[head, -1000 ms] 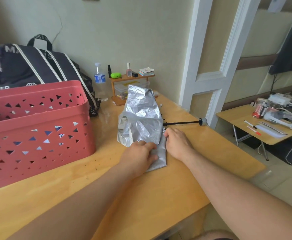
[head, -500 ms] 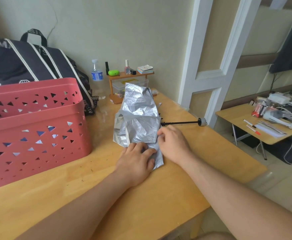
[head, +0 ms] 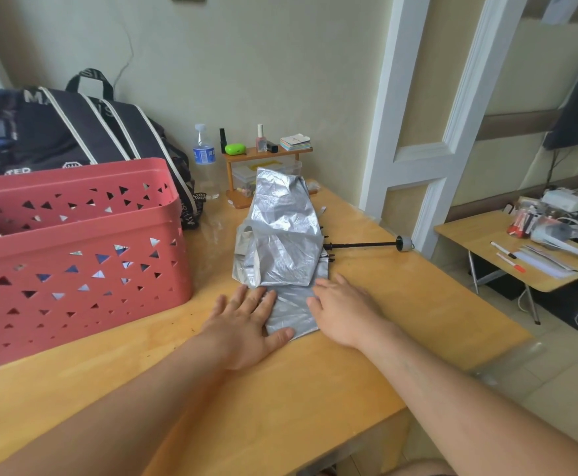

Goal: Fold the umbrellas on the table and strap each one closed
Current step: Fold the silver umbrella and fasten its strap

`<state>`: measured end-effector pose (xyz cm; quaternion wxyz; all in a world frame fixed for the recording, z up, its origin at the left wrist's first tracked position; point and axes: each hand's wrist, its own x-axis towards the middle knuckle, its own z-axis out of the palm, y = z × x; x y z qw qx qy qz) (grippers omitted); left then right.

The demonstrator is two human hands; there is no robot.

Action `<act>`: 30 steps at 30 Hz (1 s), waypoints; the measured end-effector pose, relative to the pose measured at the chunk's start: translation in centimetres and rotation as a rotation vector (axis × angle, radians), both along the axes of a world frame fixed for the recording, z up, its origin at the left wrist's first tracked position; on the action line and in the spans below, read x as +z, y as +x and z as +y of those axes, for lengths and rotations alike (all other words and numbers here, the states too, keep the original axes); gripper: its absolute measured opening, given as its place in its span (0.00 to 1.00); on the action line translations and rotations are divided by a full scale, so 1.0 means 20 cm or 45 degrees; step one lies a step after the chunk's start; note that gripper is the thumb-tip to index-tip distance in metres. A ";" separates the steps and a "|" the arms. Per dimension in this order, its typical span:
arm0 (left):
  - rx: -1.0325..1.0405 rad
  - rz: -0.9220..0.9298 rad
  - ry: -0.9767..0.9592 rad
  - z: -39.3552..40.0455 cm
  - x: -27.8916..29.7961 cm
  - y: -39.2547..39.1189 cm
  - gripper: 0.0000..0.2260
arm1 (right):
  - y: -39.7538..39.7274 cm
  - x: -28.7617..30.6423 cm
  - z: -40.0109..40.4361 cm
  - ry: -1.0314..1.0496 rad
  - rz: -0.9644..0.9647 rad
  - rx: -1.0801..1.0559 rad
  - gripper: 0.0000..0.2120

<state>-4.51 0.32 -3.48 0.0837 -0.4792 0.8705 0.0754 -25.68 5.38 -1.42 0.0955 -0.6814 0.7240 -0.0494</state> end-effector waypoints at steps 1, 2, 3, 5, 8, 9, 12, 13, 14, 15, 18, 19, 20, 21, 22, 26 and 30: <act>0.004 0.012 -0.006 0.00 -0.01 0.00 0.44 | -0.01 -0.01 -0.01 -0.061 -0.016 0.016 0.24; 0.000 0.032 -0.012 0.00 -0.01 0.01 0.44 | -0.03 -0.04 -0.02 -0.094 -0.025 0.024 0.23; -0.011 0.068 -0.020 0.00 -0.01 0.02 0.42 | -0.05 -0.06 -0.02 -0.109 -0.032 0.018 0.23; -0.021 0.222 -0.100 -0.01 0.00 0.05 0.36 | -0.10 -0.11 0.00 -0.117 -0.049 0.002 0.25; 0.139 0.672 -0.322 -0.05 0.04 0.05 0.20 | -0.11 -0.13 0.00 -0.137 -0.045 -0.006 0.25; 0.216 0.812 -0.406 -0.09 0.05 0.05 0.12 | -0.10 -0.13 0.00 -0.154 -0.035 -0.012 0.25; 0.181 0.742 -0.511 -0.18 0.09 0.01 0.24 | -0.10 -0.15 -0.01 -0.192 -0.040 -0.023 0.26; 0.157 0.632 -0.459 -0.20 0.12 -0.02 0.32 | -0.10 -0.15 0.00 -0.213 -0.068 -0.019 0.27; 0.153 0.539 -0.408 -0.21 0.14 -0.05 0.36 | -0.10 -0.15 0.00 -0.244 -0.109 -0.016 0.28; 0.155 0.470 -0.373 -0.23 0.17 -0.08 0.39 | -0.11 -0.14 0.01 -0.286 -0.157 -0.014 0.28; 0.090 0.403 -0.350 -0.31 0.22 -0.15 0.34 | -0.10 -0.12 0.04 -0.374 -0.243 -0.021 0.27; 0.128 0.558 -0.275 -0.33 0.26 -0.17 0.31 | -0.10 -0.11 0.05 -0.386 -0.242 -0.023 0.26; 0.222 0.849 -0.119 -0.33 0.32 -0.19 0.28 | -0.10 -0.11 0.05 -0.390 -0.235 -0.028 0.25; 0.332 1.181 0.089 -0.32 0.41 -0.21 0.24 | -0.10 -0.11 0.05 -0.392 -0.222 -0.032 0.25; 0.431 1.473 0.282 -0.32 0.49 -0.23 0.21 | -0.10 -0.12 0.05 -0.391 -0.202 -0.028 0.24; 0.657 1.995 0.711 -0.36 0.70 -0.31 0.15 | -0.10 -0.13 0.04 -0.402 -0.134 0.028 0.20; 0.765 2.141 0.795 -0.38 0.72 -0.34 0.07 | -0.10 -0.13 0.04 -0.369 -0.221 -0.010 0.19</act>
